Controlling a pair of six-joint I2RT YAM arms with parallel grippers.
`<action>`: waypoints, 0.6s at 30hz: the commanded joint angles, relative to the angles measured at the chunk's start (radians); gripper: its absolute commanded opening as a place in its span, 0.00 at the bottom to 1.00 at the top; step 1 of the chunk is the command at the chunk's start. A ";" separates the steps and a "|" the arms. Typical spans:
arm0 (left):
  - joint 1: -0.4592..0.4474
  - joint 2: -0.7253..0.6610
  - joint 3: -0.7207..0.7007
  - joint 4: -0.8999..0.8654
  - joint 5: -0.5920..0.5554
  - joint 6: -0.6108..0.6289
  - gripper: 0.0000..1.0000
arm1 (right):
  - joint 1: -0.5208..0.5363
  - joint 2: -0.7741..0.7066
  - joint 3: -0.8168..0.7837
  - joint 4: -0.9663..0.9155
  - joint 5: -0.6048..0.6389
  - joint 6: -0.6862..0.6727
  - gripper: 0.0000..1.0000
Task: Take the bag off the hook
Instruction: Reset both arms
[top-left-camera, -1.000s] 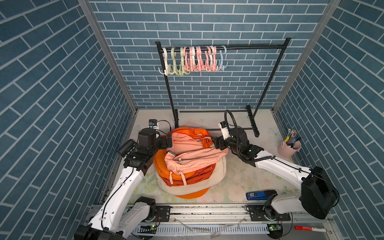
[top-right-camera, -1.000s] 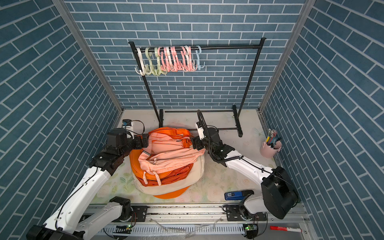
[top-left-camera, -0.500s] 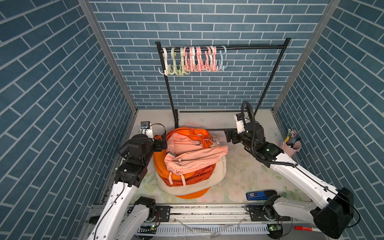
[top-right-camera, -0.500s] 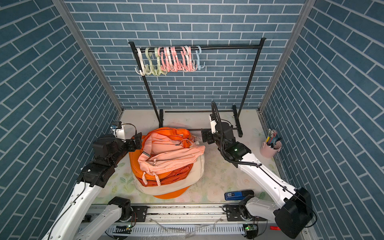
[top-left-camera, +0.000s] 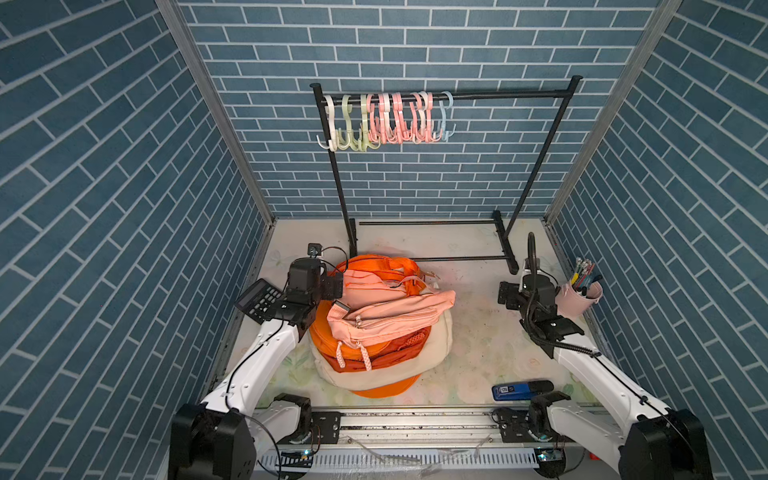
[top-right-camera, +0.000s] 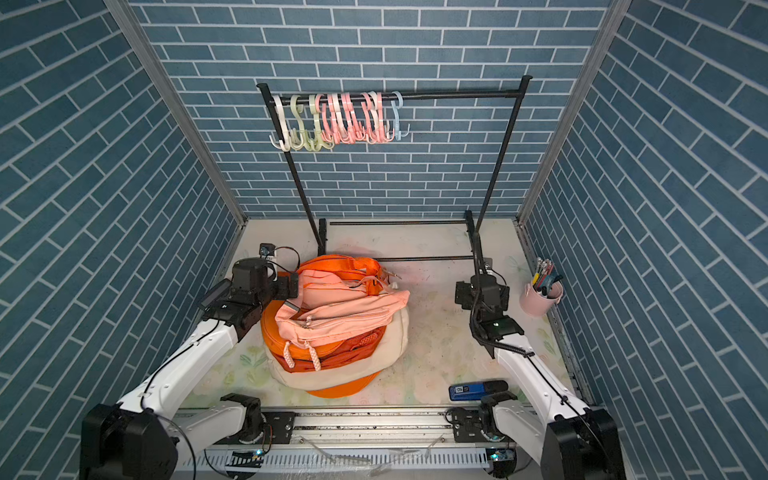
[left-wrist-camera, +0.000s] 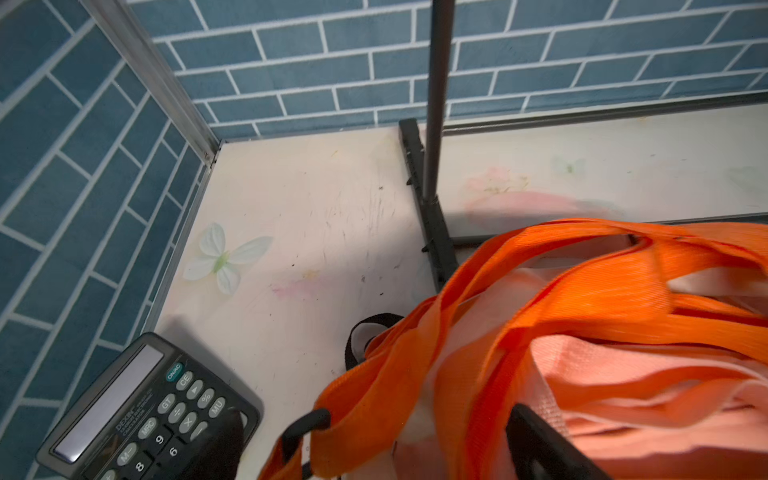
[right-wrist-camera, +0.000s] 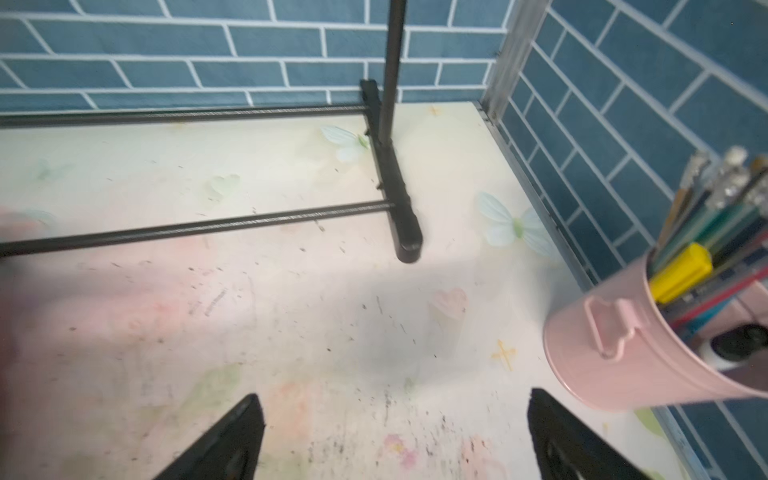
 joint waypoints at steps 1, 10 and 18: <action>0.050 0.058 -0.011 0.103 -0.002 -0.016 0.99 | -0.041 0.021 -0.060 0.209 0.088 -0.038 0.99; 0.164 0.212 -0.092 0.313 0.122 -0.002 0.99 | -0.101 0.273 -0.089 0.437 0.079 -0.054 0.98; 0.175 0.291 -0.129 0.460 0.163 0.028 0.99 | -0.163 0.390 -0.042 0.518 0.056 -0.046 0.98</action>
